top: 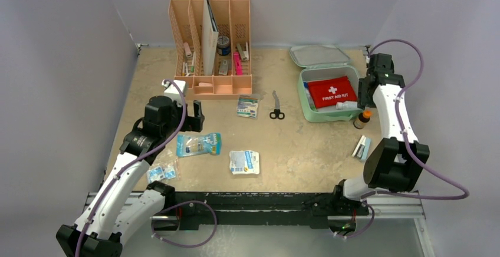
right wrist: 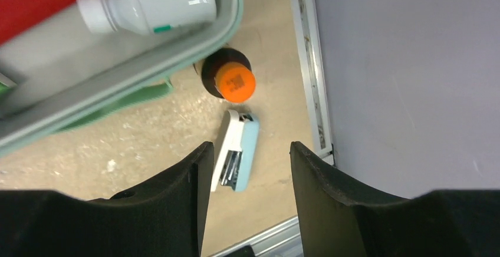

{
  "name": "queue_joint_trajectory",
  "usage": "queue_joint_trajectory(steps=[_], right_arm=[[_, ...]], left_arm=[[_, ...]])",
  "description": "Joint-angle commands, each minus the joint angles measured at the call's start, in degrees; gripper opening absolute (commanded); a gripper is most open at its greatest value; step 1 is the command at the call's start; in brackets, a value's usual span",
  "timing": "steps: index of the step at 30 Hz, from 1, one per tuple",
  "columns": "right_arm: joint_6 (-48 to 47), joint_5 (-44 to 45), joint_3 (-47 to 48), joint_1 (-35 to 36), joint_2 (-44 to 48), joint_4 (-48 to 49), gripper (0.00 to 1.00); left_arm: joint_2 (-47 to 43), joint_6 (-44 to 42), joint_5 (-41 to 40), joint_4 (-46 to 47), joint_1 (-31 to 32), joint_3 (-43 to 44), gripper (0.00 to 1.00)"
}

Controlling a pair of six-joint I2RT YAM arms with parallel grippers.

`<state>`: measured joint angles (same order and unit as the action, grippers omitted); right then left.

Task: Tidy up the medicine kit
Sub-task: Pick up the pill bottle at the center of the board.

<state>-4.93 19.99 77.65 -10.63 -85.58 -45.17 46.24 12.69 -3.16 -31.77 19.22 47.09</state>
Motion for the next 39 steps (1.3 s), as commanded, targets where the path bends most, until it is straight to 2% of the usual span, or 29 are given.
queue_joint_trajectory(steps=[1,6,10,21,34,39], right_arm=[[-4.7,-3.5,-3.4,-3.3,2.8,-1.3,0.53],[-4.8,-13.9,-4.2,-7.3,2.3,0.8,0.53],[-5.7,-17.5,-3.0,-7.9,-0.8,1.2,0.53],[-9.9,-14.7,0.0,-8.1,-6.6,2.9,0.49],[-9.9,-12.6,1.9,-8.2,-10.7,3.6,0.56],[-10.0,-13.8,2.1,-8.6,-11.6,3.8,0.52]], left_arm=[[-1.2,-0.2,1.5,2.6,0.3,-0.2,0.96],[-1.7,-0.2,2.1,2.8,0.6,-0.2,0.96],[-2.1,-0.2,1.6,2.7,0.8,-0.2,0.96],[-2.1,-0.4,0.6,2.3,0.8,-0.2,0.96],[-1.7,-0.6,0.2,2.3,0.8,-0.2,0.96],[-1.8,-0.6,-0.3,2.2,0.8,-0.1,0.96]])
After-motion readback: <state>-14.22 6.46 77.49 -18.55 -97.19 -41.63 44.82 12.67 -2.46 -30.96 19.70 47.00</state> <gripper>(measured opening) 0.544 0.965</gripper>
